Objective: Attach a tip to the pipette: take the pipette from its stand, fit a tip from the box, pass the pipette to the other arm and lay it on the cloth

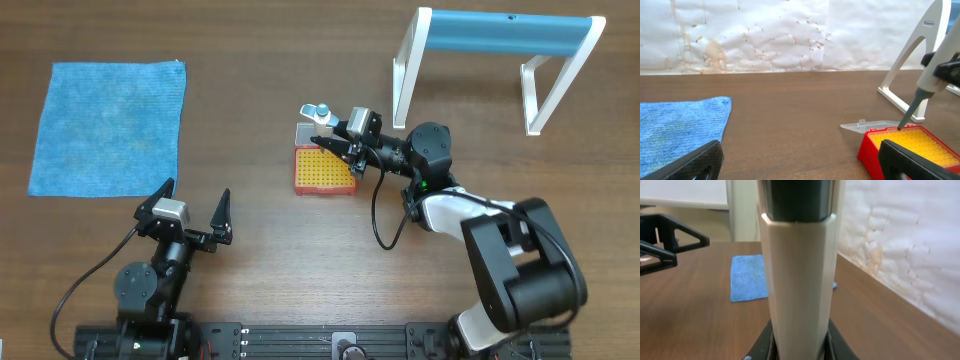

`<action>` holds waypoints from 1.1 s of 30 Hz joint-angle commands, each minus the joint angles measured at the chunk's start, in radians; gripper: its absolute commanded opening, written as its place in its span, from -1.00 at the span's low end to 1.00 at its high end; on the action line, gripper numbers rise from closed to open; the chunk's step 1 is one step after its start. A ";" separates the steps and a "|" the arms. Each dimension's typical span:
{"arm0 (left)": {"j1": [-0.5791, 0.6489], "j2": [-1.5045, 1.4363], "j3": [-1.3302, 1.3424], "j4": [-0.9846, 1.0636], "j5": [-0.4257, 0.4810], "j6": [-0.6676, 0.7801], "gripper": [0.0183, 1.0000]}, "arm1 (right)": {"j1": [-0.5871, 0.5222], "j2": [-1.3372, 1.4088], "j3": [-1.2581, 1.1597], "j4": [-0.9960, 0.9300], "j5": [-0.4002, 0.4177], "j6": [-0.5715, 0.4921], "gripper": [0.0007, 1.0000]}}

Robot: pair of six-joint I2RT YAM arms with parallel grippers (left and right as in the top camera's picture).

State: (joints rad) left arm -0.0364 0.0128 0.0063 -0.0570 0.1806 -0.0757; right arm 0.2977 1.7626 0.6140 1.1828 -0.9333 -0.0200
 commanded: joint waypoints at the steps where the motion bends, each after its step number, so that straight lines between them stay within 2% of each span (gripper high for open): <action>1: -0.003 -0.006 -0.001 -0.008 0.000 0.006 0.99 | 0.002 0.035 -0.002 0.030 0.004 0.054 -0.84; 14: -0.003 -0.006 -0.001 -0.008 0.000 0.006 1.00 | 0.002 0.034 -0.002 0.035 -0.031 0.081 -0.84; 23: -0.003 -0.006 -0.001 -0.008 0.000 0.006 1.00 | -0.029 0.029 -0.002 0.035 -0.151 0.114 -0.84; 33: -0.003 -0.006 -0.001 -0.008 0.000 0.006 1.00 | -0.042 0.025 -0.002 0.030 -0.157 0.114 -0.85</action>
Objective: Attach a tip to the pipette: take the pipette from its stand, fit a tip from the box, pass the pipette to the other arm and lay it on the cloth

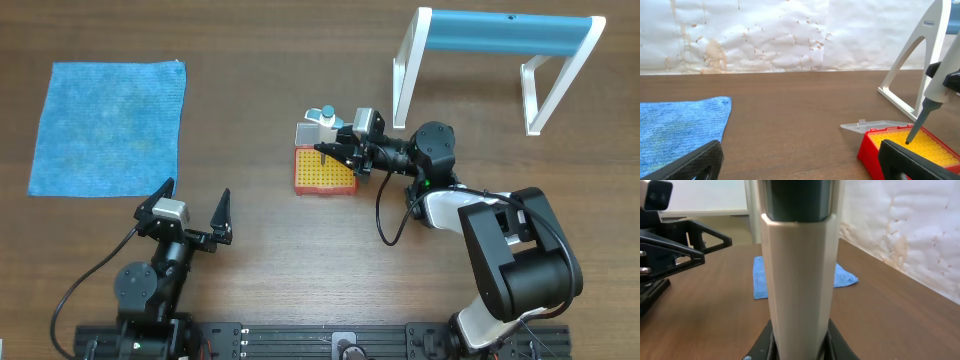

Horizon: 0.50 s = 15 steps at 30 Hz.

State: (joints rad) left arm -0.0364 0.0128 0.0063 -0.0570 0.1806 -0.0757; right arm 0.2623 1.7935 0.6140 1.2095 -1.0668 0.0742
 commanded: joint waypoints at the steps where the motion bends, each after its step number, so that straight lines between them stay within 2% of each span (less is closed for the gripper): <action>1: -0.003 -0.006 -0.001 -0.008 0.000 0.005 1.00 | -0.006 -0.006 -0.002 0.000 -0.025 0.019 -0.85; 15: -0.003 -0.006 -0.001 -0.008 0.000 0.006 0.99 | -0.007 -0.006 -0.003 -0.037 -0.008 -0.012 -0.85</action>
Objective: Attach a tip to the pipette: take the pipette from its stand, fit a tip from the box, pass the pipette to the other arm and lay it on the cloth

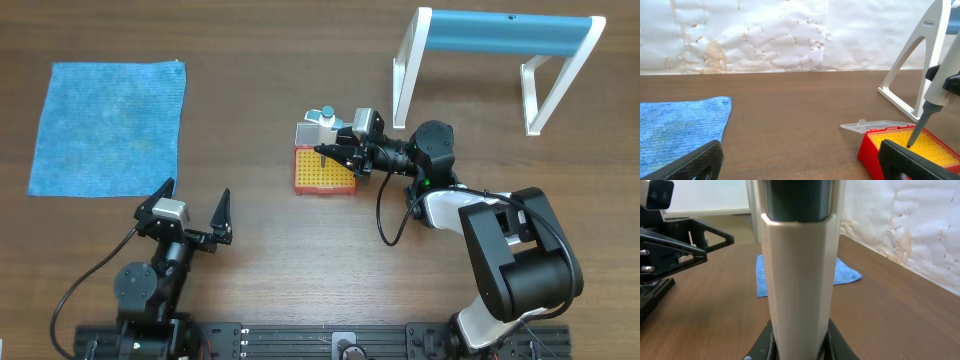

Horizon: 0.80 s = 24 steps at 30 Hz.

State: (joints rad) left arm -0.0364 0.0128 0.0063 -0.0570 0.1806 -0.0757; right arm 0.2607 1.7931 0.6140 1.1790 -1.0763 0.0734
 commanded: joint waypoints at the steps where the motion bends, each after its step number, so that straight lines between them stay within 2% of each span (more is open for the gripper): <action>1: -0.003 -0.006 -0.001 -0.008 0.000 0.005 1.00 | -0.005 -0.005 -0.003 -0.006 0.007 -0.013 -0.85; 24: -0.003 -0.006 -0.001 -0.008 0.000 0.005 1.00 | -0.020 -0.005 -0.002 0.052 0.001 0.021 -0.85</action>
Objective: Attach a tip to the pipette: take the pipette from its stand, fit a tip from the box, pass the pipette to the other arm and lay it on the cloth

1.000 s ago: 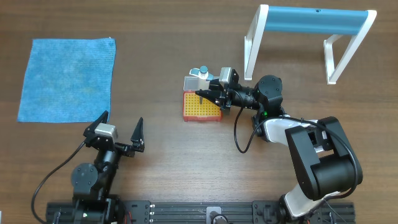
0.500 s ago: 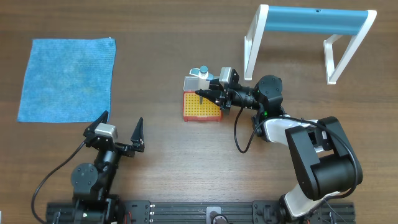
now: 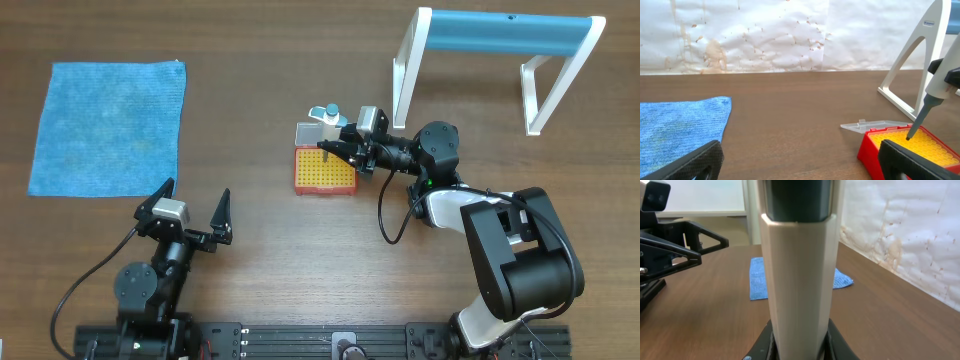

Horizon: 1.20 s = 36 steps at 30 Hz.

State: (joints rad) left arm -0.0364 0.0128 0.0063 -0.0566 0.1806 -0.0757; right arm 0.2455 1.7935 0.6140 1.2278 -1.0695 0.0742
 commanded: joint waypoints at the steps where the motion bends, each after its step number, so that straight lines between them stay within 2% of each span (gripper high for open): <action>1: -0.003 -0.006 -0.001 -0.008 0.000 0.006 0.99 | -0.005 -0.006 -0.002 0.003 -0.008 0.020 -0.85; 36: -0.003 -0.006 -0.001 -0.008 0.000 0.005 1.00 | 0.013 -0.003 -0.002 -0.038 -0.013 0.019 -0.85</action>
State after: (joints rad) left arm -0.0364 0.0128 0.0063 -0.0566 0.1806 -0.0757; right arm 0.2554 1.7935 0.6140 1.1858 -1.0737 0.0780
